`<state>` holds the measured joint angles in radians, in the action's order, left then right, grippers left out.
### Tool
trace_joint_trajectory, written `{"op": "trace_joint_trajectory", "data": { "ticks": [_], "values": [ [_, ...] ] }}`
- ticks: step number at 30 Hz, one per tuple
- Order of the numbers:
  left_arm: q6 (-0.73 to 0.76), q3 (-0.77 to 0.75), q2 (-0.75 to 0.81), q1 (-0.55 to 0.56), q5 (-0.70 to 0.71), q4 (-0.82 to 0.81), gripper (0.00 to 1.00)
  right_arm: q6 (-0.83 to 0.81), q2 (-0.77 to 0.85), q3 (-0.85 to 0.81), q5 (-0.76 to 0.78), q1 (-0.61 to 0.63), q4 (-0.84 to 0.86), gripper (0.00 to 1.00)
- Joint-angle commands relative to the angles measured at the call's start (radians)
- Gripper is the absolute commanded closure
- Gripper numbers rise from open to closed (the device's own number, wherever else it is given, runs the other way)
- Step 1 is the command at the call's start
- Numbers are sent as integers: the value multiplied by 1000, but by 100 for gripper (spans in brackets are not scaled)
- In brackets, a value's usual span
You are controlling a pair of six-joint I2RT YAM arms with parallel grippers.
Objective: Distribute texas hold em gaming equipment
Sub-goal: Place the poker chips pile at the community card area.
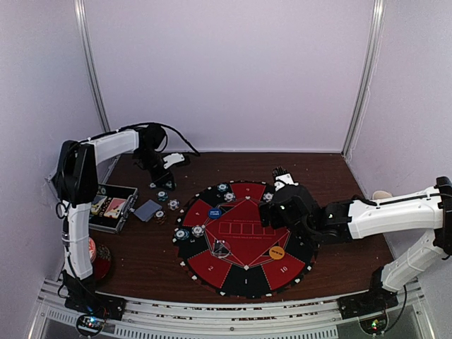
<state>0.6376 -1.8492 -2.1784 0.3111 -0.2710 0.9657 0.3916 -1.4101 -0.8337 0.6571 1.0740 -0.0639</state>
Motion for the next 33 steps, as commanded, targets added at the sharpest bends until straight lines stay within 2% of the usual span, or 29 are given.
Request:
{"op": "trace_joint_trajectory", "data": {
  "ticks": [1, 9, 21, 27, 33],
  "values": [
    [-35, 8, 55, 101, -12, -8, 89, 10, 18, -27, 45, 4, -7, 0],
    [-82, -53, 31, 320, 13, -18, 89, 60, 102, 17, 160, 2, -3, 0],
    [-117, -291, -192, 582, 48, 11, 89, 118, 367, 144, 296, -11, 51, 0],
    [-116, -393, -309, 659, 67, 19, 89, 108, 444, 171, 294, -12, 70, 0],
    [-120, -393, -354, 675, 59, 11, 89, 100, 452, 168, 277, -12, 68, 0]
  ]
}}
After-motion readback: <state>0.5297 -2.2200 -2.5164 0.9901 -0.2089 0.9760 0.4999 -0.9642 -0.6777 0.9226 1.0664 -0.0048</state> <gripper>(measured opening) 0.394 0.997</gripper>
